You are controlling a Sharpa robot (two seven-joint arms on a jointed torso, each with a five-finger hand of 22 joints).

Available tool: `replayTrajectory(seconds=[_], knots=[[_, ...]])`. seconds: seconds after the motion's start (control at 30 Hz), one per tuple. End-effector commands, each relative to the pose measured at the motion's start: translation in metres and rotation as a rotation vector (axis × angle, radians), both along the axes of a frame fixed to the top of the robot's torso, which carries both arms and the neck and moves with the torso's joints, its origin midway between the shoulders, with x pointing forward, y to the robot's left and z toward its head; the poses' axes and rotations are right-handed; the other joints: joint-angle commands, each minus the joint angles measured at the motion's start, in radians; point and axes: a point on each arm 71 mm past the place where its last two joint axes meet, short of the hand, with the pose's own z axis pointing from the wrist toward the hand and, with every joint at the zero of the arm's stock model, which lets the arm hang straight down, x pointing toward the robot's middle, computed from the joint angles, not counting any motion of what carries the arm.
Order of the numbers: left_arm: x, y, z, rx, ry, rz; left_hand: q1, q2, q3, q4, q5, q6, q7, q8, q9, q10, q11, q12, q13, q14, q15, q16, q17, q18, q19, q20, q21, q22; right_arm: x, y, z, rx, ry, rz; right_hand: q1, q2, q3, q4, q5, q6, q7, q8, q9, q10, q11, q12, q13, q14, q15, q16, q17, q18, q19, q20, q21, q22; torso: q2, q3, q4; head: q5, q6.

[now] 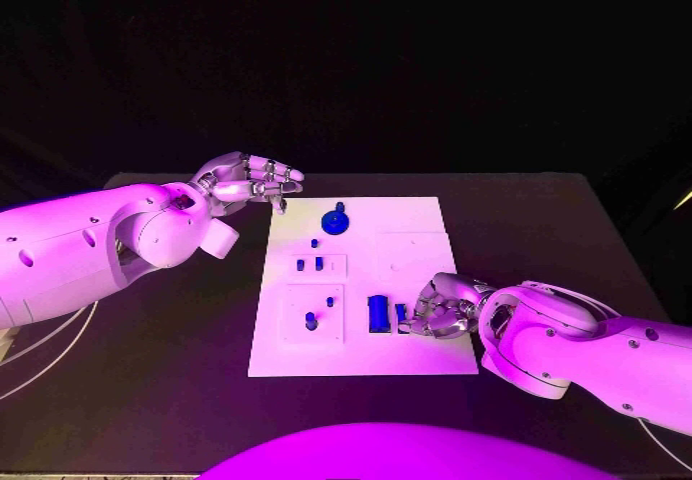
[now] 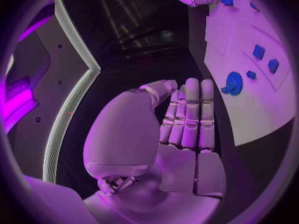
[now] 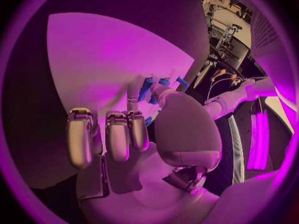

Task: Assemble the parts on the task board

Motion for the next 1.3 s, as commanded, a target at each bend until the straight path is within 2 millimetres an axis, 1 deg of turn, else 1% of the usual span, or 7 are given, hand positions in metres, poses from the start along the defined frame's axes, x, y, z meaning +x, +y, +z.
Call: replayTrajectory(seconds=[0.03, 0.23, 0.5, 0.67, 0.8, 1.17, 1.3], knots=[[0.000, -0.001, 0.000, -0.008, 0.001, -0.002, -0.004, 0.011, 0.006, 0.003, 0.007, -0.002, 0.000, 0.002, -0.002, -0.009, -0.001, 0.004, -0.002, -0.002, 0.007, -0.003, 0.002, 0.015, -0.003, 0.003, -0.005, -0.002, 0.000, 0.000, -0.002, -0.022, 0.001, 0.038, 0.009, 0.006, -0.007, 0.001, -0.009, 0.003, -0.001, 0.001, -0.002, 0.073, 0.006, -0.004, 0.228, 0.090, 0.003, -0.002, 0.204, -0.002, 0.079, 0.001, 0.001, 0.237, 0.001, -0.0006, 0.0003, -0.002, -0.001], [0.000, -0.001, 0.000, -0.007, 0.002, -0.003, -0.004, 0.011, 0.006, 0.003, 0.007, -0.002, 0.000, 0.002, -0.002, -0.009, -0.001, 0.004, -0.002, -0.002, 0.007, -0.003, 0.002, 0.015, -0.003, 0.003, -0.005, -0.002, 0.002, 0.001, -0.004, -0.030, -0.001, 0.035, 0.011, 0.010, -0.008, 0.002, -0.012, 0.004, -0.001, 0.001, -0.002, 0.072, 0.005, -0.004, 0.228, 0.090, 0.003, -0.002, 0.204, -0.002, 0.078, 0.001, 0.001, 0.237, 0.000, -0.0009, 0.0011, -0.003, -0.001], [0.000, -0.002, 0.000, -0.007, 0.003, -0.004, -0.005, 0.013, 0.007, 0.004, 0.007, -0.002, 0.000, 0.002, -0.002, -0.009, 0.000, 0.004, -0.002, -0.002, 0.007, -0.002, 0.002, 0.015, -0.003, 0.003, -0.005, -0.002, 0.004, 0.003, -0.007, -0.040, -0.018, 0.031, 0.050, 0.023, -0.012, -0.004, -0.030, 0.007, -0.004, 0.003, -0.003, 0.073, 0.003, -0.003, 0.228, 0.090, 0.001, -0.001, 0.205, -0.002, 0.079, 0.000, 0.002, 0.237, 0.000, -0.0002, 0.0015, -0.002, -0.002], [0.000, -0.001, 0.000, -0.007, 0.003, -0.003, -0.005, 0.013, 0.007, 0.004, 0.007, -0.002, 0.000, 0.002, -0.002, -0.009, 0.000, 0.004, -0.002, -0.002, 0.007, -0.002, 0.002, 0.015, -0.003, 0.003, -0.005, -0.002, 0.005, 0.001, -0.006, -0.031, -0.039, 0.022, 0.051, 0.023, -0.012, -0.004, -0.030, 0.007, -0.004, 0.003, -0.003, 0.073, 0.002, -0.003, 0.228, 0.090, 0.001, -0.001, 0.205, -0.003, 0.079, 0.000, 0.003, 0.237, 0.000, -0.0015, 0.0001, -0.001, -0.003], [0.000, -0.001, 0.000, -0.007, 0.004, -0.003, -0.005, 0.015, 0.008, 0.005, 0.007, -0.002, 0.000, 0.002, -0.002, -0.010, 0.000, 0.005, -0.002, -0.001, 0.008, -0.002, 0.002, 0.015, -0.003, 0.004, -0.006, -0.003, 0.004, 0.000, -0.004, -0.011, -0.058, 0.017, 0.048, 0.022, -0.018, 0.001, -0.029, 0.007, -0.003, 0.003, -0.003, 0.073, 0.003, -0.003, 0.229, 0.090, 0.001, -0.001, 0.205, -0.003, 0.079, 0.000, 0.004, 0.237, 0.000, -0.0005, 0.0003, 0.000, -0.002], [0.000, -0.001, 0.000, -0.008, 0.003, -0.002, -0.005, 0.015, 0.008, 0.005, 0.007, -0.002, 0.000, 0.002, -0.002, -0.010, 0.000, 0.005, -0.002, -0.001, 0.008, -0.002, 0.002, 0.015, -0.003, 0.004, -0.006, -0.003, 0.001, -0.001, 0.017, 0.098, -0.132, 0.047, 0.037, 0.017, -0.040, 0.004, -0.015, 0.006, -0.003, 0.002, -0.005, 0.072, 0.004, -0.007, 0.227, 0.089, 0.001, -0.003, 0.202, -0.001, 0.078, 0.000, -0.004, 0.235, -0.001, -0.0014, -0.0001, -0.003, 0.003], [0.000, -0.002, 0.000, -0.044, 0.009, -0.005, -0.005, 0.014, 0.008, 0.003, 0.007, -0.002, 0.000, 0.002, -0.002, -0.010, -0.001, 0.006, -0.002, -0.002, 0.008, -0.003, 0.003, 0.015, -0.003, 0.004, -0.007, -0.003, 0.002, 0.000, 0.025, 0.165, -0.179, 0.075, 0.044, 0.018, -0.050, 0.004, -0.014, -0.012, 0.004, -0.008, -0.010, 0.069, 0.008, -0.011, 0.225, 0.088, 0.005, -0.005, 0.198, 0.000, 0.075, 0.002, -0.013, 0.233, -0.003, -0.0026, -0.0006, -0.004, 0.008]])
